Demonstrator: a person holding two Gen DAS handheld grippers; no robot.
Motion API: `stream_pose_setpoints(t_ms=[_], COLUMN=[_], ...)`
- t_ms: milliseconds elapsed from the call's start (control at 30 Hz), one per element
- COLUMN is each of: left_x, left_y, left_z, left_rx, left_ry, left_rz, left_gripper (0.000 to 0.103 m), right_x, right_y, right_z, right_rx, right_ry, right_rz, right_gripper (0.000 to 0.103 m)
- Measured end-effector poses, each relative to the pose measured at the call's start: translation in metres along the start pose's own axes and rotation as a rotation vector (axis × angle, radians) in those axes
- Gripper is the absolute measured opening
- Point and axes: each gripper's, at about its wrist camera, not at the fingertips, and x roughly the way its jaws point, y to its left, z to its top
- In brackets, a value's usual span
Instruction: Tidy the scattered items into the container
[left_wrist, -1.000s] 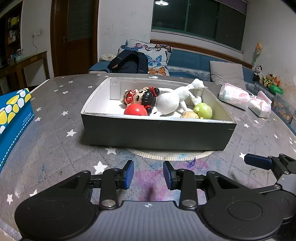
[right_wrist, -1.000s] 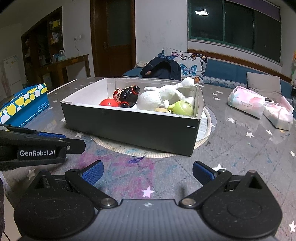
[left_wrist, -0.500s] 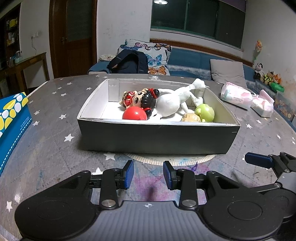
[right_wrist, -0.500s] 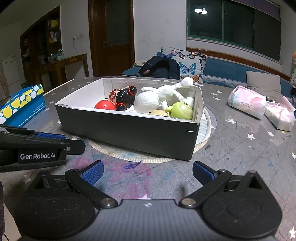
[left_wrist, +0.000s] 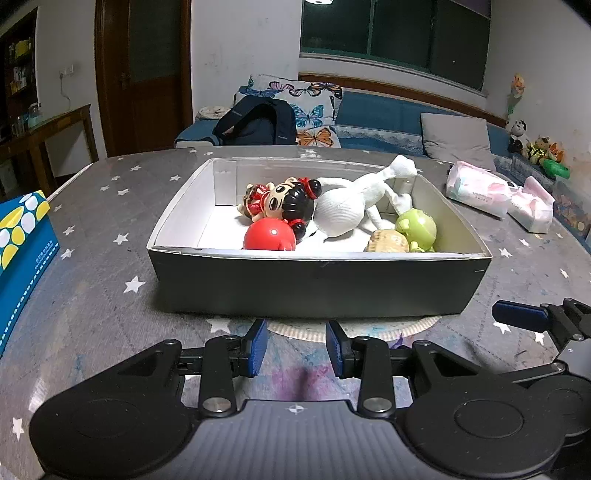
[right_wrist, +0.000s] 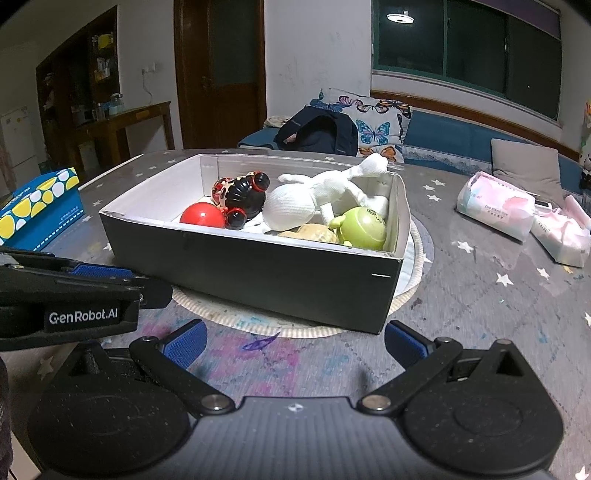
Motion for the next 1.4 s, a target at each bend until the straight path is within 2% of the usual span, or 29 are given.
stream_pose_setpoints(t_ms=[567, 933, 1400], left_x=[0.012, 0.024, 0.026], left_y=[0.002, 0.003, 0.002], left_z=[0.009, 0.01, 0.015], left_rx=[0.003, 0.003, 0.012], left_ry=[0.013, 0.048, 0.029], left_rz=[0.026, 0.055, 0.068], left_gripper=[0.037, 0.037, 0.037], right_x=[0.016, 0.025, 0.031], right_y=[-0.002, -0.003, -0.002], right_z=[0.009, 0.01, 0.013], right_rx=[0.008, 0.014, 0.016], right_ry=[0.025, 0.044, 0.048], right_rz=[-0.011, -0.007, -0.004], right_gripper=[0.103, 0.103, 0.103])
